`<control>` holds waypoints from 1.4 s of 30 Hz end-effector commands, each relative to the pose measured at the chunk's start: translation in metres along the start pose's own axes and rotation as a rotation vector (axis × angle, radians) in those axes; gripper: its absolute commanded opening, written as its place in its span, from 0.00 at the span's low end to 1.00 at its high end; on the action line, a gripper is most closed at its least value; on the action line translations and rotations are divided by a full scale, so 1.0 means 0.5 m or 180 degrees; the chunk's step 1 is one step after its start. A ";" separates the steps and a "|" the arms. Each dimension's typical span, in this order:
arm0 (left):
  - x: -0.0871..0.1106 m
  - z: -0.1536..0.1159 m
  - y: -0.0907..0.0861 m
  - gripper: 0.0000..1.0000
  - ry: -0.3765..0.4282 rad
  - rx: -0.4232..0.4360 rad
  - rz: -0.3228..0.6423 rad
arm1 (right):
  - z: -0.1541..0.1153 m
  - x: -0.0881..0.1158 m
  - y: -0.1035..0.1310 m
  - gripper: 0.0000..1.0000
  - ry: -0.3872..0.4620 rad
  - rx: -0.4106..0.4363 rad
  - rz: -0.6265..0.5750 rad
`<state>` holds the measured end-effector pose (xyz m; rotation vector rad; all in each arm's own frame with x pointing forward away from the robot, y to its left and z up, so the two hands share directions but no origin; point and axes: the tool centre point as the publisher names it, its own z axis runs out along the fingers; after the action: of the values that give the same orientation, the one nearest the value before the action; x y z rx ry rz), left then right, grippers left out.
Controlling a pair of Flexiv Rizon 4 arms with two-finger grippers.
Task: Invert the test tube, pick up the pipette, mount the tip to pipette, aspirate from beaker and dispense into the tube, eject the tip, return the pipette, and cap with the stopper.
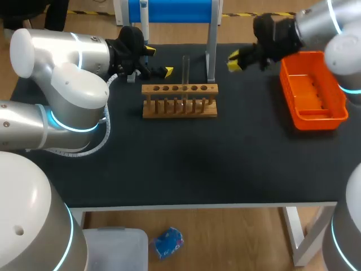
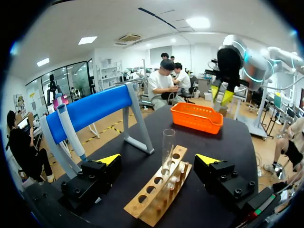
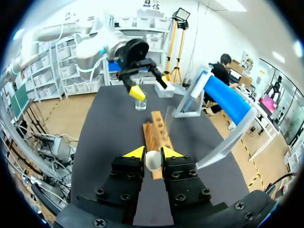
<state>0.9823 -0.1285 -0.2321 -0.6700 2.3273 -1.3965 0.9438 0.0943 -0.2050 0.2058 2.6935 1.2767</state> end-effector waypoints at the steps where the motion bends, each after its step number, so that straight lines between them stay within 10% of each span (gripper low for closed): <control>1: -0.001 0.000 0.003 1.00 0.0001 0.0019 0.0005 | 0.034 -0.046 0.054 0.00 0.0209 0.0145 -0.0035; 15: -0.001 0.000 0.003 1.00 0.0001 0.0019 0.0005 | 0.125 -0.080 0.134 0.00 0.0413 0.0061 -0.0154; 42: -0.001 0.000 0.003 1.00 0.0001 0.0019 0.0005 | 0.156 -0.077 0.133 0.00 0.0458 -0.0101 -0.0167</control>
<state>0.9823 -0.1284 -0.2321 -0.6700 2.3272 -1.3965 1.0006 0.1886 -0.2002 0.0418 2.7704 1.3703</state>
